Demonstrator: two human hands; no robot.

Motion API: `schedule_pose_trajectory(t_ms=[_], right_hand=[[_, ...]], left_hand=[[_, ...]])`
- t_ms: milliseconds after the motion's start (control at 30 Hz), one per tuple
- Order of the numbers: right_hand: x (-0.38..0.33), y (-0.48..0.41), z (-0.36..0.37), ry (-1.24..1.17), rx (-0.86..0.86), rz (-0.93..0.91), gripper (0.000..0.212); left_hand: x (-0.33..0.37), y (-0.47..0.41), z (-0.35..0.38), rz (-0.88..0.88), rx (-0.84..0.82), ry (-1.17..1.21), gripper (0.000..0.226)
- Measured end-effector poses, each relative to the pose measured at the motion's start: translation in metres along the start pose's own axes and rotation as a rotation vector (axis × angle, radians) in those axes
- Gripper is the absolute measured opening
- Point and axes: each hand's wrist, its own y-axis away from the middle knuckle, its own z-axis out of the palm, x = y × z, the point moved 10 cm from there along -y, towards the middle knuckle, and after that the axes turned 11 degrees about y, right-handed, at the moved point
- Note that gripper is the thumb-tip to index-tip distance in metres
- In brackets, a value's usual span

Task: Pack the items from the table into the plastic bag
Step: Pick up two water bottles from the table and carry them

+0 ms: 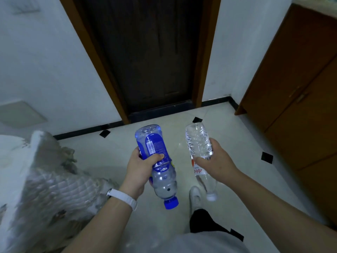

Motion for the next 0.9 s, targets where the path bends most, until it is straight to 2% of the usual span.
schedule_pose_trajectory(t_ms=[300, 500, 667, 900], right_hand=[[-0.052, -0.191, -0.023, -0.019, -0.158, -0.123, 0.046], [-0.1, -0.271, -0.012, 0.012, -0.219, -0.201, 0.045], [-0.149, -0.327, 0.031, 0.058, -0.301, -0.264, 0.049], [-0.24, -0.414, 0.121, 0.167, -0.365, -0.298, 0.059]], left_hand=[[0.078, -0.129, 0.038, 0.051, 0.154, -0.025, 0.046], [0.11, -0.181, 0.031, 0.078, 0.233, 0.011, 0.05], [0.12, -0.229, -0.011, 0.07, 0.327, 0.062, 0.053], [0.143, -0.326, -0.107, 0.074, 0.403, 0.187, 0.052]])
